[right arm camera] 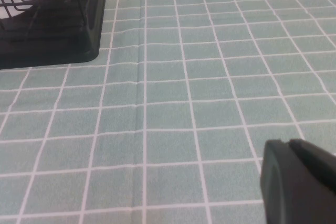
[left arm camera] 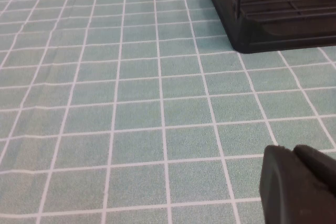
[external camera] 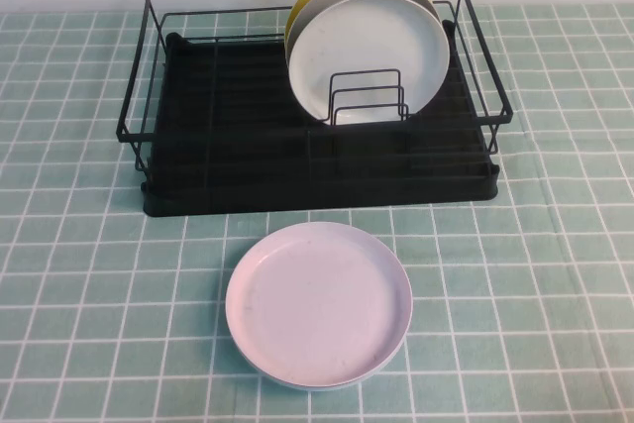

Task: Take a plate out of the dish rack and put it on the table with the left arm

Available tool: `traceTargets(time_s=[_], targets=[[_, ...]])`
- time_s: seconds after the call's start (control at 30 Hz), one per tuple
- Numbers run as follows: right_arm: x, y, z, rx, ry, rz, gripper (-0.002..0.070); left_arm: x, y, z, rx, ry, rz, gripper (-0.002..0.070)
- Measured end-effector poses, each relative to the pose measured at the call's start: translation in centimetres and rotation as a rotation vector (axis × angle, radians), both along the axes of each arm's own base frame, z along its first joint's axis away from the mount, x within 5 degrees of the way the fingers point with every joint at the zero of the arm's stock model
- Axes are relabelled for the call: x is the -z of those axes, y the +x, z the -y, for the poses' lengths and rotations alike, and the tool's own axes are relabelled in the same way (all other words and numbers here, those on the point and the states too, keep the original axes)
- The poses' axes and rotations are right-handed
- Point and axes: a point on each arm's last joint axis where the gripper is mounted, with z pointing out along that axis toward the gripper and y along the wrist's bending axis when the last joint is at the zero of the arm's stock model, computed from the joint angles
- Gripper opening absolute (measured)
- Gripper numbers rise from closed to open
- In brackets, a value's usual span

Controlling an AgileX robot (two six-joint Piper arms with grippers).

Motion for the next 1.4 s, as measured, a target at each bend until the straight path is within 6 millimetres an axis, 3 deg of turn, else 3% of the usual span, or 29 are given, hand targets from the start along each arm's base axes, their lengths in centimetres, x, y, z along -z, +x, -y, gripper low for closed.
traceTargets(time_s=[1.1, 1.2, 1.4], targets=[[0.0, 0.0, 0.0, 0.0, 0.0, 0.0, -0.0018, 0.0, 0.0, 0.0, 0.0, 0.005, 0.002, -0.0004], [0.0, 0.0, 0.0, 0.0, 0.0, 0.0, -0.0018, -0.1, 0.0, 0.2, -0.005, -0.086, 0.009, -0.0004], [0.0, 0.0, 0.0, 0.0, 0.0, 0.0, -0.0018, -1.0, 0.2, 0.8, -0.022, -0.49, 0.065, -0.0004]])
